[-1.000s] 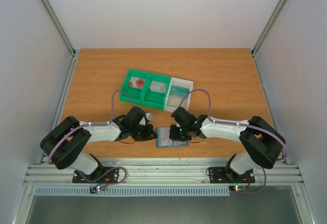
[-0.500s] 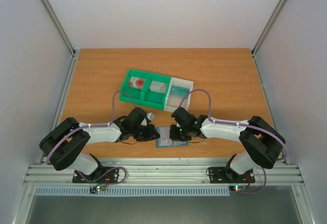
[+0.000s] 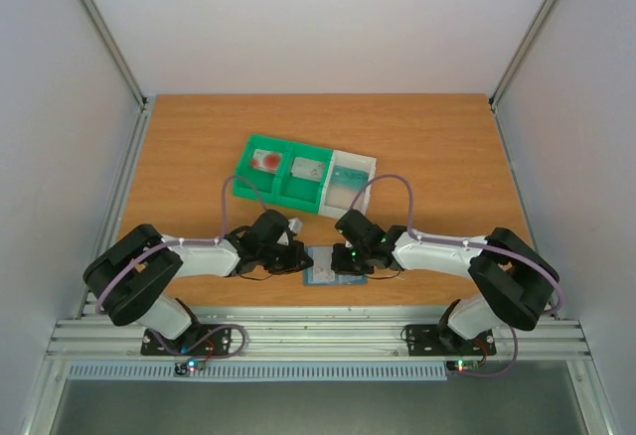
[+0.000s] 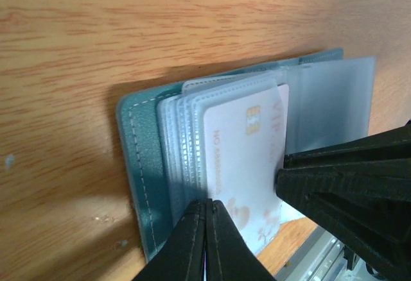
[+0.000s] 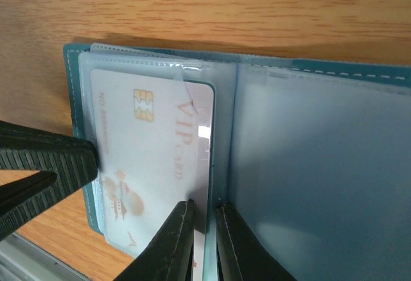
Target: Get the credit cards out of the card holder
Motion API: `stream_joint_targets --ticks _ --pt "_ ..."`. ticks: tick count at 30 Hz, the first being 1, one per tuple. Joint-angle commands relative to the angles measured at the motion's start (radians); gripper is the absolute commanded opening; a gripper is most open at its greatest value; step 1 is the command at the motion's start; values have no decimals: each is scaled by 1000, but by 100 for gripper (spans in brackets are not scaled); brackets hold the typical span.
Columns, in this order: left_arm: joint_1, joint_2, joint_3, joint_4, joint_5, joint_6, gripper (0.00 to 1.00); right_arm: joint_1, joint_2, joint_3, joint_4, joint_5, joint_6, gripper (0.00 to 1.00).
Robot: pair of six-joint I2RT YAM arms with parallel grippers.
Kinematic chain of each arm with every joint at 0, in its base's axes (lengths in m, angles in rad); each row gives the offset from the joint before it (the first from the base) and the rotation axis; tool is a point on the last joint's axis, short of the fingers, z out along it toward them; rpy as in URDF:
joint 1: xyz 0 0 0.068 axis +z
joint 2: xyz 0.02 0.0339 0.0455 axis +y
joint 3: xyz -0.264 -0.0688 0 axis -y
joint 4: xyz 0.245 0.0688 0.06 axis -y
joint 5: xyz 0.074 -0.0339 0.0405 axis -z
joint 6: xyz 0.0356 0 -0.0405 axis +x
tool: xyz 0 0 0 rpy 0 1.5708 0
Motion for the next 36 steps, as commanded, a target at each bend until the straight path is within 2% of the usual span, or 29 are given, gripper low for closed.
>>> stream_joint_targets --ticks 1,13,25,36 --pt "-6 51 -9 -35 -77 38 2 7 -14 -33 2 22 -22 13" --pt "-6 80 -18 -50 -102 56 0 7 -59 -94 29 25 -24 12" --pt "-6 51 -30 -71 -115 51 1 2 -139 -69 -70 98 -33 11" --pt "-12 59 -41 -37 -100 28 2 2 -69 -62 61 -5 -5 13"
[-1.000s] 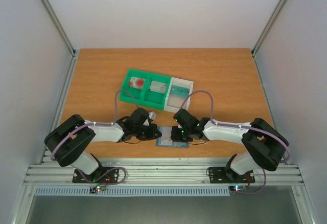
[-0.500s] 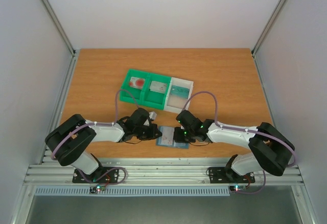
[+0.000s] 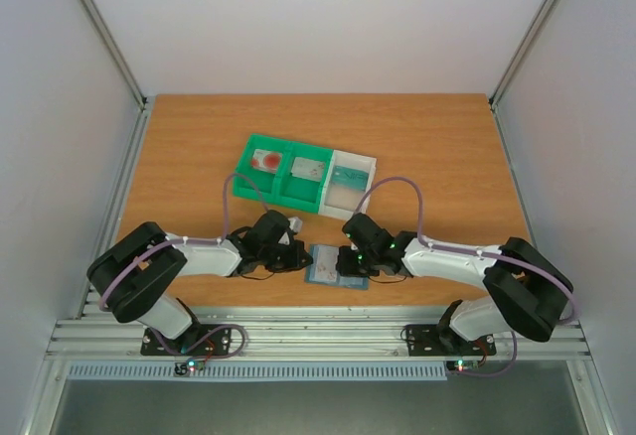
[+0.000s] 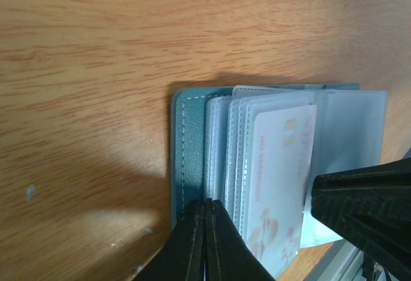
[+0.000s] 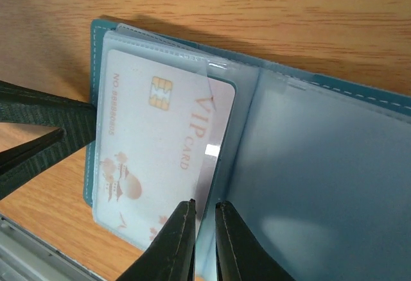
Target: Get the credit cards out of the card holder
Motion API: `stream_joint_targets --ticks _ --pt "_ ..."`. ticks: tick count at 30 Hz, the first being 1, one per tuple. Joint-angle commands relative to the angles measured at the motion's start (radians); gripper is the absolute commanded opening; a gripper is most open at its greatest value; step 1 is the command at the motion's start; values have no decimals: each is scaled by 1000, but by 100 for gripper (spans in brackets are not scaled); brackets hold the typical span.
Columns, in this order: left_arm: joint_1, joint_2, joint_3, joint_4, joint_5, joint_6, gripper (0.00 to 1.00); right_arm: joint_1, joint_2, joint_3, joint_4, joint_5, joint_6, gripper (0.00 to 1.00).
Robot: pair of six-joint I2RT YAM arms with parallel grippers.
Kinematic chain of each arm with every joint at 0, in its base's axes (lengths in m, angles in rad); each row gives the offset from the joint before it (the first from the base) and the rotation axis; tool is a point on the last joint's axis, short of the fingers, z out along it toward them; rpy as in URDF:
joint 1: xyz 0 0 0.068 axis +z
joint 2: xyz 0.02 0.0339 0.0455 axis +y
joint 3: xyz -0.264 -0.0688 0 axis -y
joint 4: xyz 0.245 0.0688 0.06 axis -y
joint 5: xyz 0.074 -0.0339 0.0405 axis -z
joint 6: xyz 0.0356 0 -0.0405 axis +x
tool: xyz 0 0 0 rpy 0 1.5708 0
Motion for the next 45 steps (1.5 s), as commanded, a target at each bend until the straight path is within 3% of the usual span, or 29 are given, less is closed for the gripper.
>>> stream_joint_targets --ticks 1,16,25,31,38,45 --pt "-11 35 -41 -68 -41 0 2 3 47 12 58 -25 11 13" --pt "-16 53 -49 -73 -61 -3 2 3 10 -14 -44 70 -1 11" --pt "-17 -28 -66 -108 -64 -17 2 3 -27 15 -78 76 -15 11" --pt "-22 -109 -46 -87 -8 -35 19 3 -11 -2 26 -9 17 14" --pt "-26 -76 -2 -75 14 -34 23 3 38 -3 79 -26 32 16" --pt "-29 -183 -11 -222 -135 -32 27 3 56 0 71 -22 24 15"
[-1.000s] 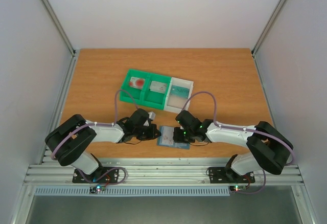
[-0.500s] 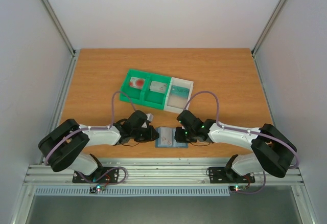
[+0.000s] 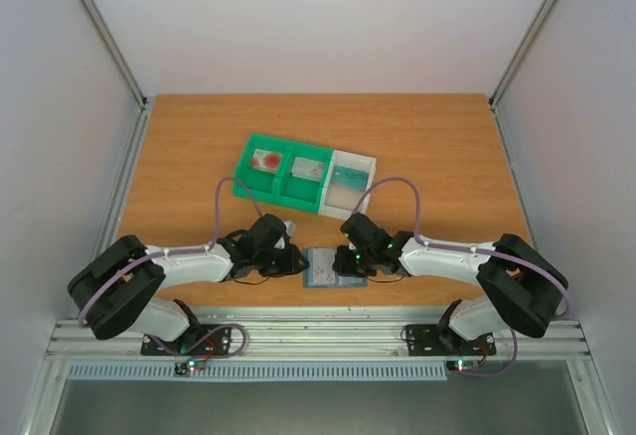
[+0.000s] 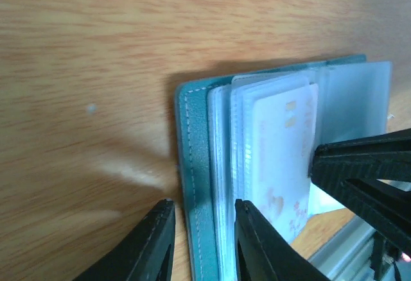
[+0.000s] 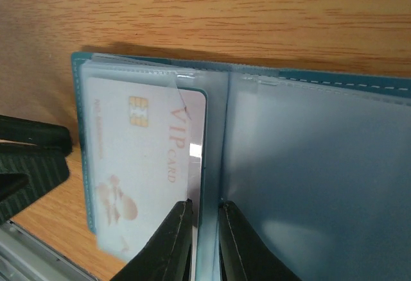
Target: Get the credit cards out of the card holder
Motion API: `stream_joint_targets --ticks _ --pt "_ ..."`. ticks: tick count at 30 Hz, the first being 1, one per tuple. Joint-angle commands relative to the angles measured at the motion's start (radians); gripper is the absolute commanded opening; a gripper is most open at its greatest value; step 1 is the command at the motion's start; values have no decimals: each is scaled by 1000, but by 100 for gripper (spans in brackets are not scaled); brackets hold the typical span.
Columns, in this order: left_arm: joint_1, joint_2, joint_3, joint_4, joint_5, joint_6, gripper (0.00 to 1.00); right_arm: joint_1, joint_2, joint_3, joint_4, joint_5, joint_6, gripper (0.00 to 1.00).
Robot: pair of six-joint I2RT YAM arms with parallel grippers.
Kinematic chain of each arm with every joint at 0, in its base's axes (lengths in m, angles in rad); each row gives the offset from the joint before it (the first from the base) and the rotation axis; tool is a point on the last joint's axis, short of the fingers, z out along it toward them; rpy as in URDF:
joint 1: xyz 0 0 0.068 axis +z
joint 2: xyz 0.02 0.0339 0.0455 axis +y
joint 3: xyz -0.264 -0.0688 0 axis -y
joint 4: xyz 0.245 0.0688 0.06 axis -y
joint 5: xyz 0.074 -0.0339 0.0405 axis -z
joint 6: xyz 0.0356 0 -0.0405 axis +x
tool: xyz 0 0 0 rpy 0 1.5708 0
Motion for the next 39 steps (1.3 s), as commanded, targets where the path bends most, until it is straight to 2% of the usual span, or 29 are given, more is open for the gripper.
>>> stream_joint_targets --ticks 1,5,10,18,21,25,31,34,39 --pt "-4 -92 4 -104 -110 2 27 3 9 0 16 2 3 15" --pt "-6 -134 -3 -66 -87 0 28 1 14 -6 27 -4 9 15" --pt "-6 -68 -10 73 4 -5 30 1 16 -18 45 -8 18 15" --pt "-6 77 -25 193 50 -23 21 -2 22 -31 63 -18 27 15" --pt "-7 119 -25 200 49 -19 14 -11 21 -48 89 -40 29 15" --pt "-7 156 -31 201 43 -24 1 -34 21 -98 204 -103 37 14" --pt "-7 167 -43 158 14 -24 0 -50 -19 -144 287 -118 53 9" --pt "-8 164 -50 143 -2 -24 0 -63 -40 -165 304 -124 56 2" --pt "-9 168 -55 121 -19 -24 0 -92 -48 -188 319 -139 57 1"
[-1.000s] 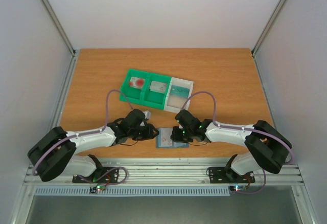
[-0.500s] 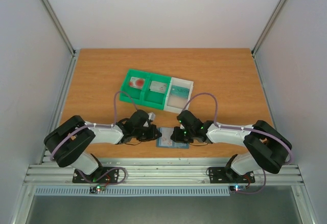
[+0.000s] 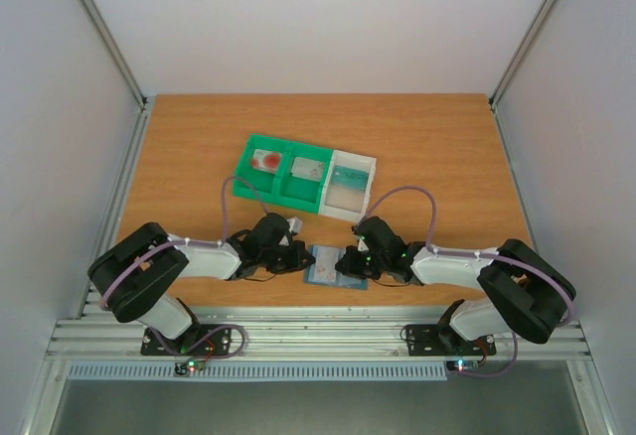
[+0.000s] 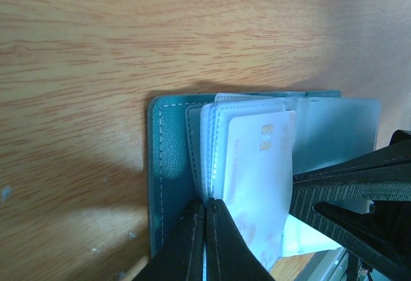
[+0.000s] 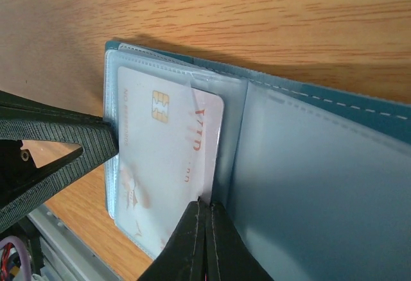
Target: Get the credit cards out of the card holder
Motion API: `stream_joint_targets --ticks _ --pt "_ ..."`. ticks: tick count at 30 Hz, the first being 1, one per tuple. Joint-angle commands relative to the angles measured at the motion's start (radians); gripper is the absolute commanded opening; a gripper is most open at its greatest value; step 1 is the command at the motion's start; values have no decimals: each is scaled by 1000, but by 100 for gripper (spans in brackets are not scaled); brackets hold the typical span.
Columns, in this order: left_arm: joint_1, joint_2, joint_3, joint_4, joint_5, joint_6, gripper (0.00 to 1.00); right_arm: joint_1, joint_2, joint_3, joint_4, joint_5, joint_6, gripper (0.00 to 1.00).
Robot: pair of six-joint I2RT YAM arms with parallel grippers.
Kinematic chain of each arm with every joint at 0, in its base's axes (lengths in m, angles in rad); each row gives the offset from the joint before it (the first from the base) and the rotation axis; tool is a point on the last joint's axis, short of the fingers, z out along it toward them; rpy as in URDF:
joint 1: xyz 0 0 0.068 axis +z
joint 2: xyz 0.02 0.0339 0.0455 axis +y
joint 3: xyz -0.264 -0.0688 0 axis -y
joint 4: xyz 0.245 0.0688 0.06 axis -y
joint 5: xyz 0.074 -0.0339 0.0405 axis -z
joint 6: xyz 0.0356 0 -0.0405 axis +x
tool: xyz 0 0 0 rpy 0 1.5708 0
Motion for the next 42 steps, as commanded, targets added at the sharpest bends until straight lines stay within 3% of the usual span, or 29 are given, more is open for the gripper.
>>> stream_joint_targets --ticks 1,14,25,30,34,42 --pt "-17 55 -48 -90 -58 5 0 -23 -13 -22 40 -18 5 1" --pt "-17 58 -67 -89 -91 -7 1 -38 -96 -18 -88 25 -13 2" --pt "-16 -2 -70 -124 -111 5 0 -74 -61 -49 -22 -17 6 2" --pt "-18 -9 -79 -115 -114 -1 0 -75 -16 -72 52 -27 40 15" --pt "-18 -12 -81 -107 -115 -8 0 -76 19 -86 95 -40 52 18" --pt "-20 -10 -75 -107 -117 -11 0 -76 -38 -90 70 -13 30 2"
